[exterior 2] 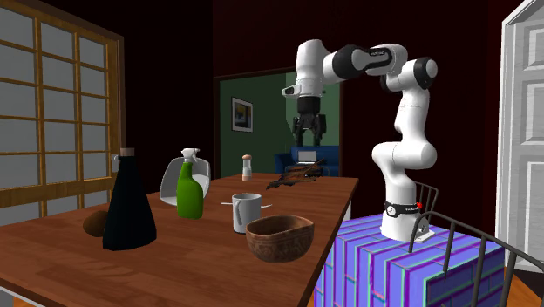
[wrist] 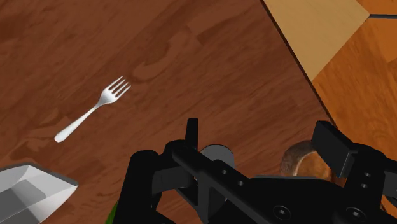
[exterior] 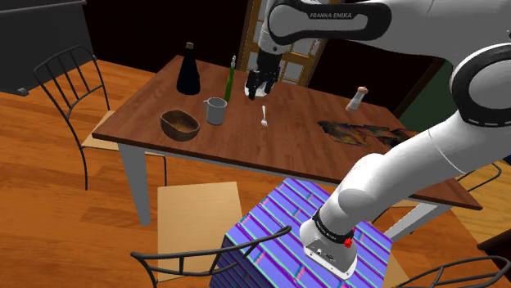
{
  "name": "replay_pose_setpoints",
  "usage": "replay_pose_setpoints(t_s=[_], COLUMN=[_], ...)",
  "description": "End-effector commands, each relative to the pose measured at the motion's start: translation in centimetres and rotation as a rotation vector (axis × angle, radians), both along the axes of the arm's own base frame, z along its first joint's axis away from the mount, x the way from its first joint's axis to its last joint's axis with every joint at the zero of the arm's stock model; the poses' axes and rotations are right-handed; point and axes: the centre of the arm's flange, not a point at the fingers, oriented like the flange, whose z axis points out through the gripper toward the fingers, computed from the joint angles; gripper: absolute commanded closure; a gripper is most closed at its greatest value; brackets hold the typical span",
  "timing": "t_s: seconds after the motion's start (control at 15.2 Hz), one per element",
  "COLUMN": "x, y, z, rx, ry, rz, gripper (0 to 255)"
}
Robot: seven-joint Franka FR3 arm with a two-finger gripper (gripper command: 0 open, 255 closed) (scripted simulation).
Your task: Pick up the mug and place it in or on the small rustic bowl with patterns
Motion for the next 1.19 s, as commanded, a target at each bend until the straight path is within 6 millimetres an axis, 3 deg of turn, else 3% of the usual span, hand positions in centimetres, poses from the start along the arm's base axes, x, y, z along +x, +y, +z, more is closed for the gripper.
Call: replay_pose_setpoints(t_s=[0.0, 1.12], x=[2.0, 21.1], y=[-0.7, -6.5], z=[-1.4, -12.8], rx=[0.010, 0.095], ry=[0.001, 0.015], rz=[-0.003, -0.026], gripper=[0, 0])
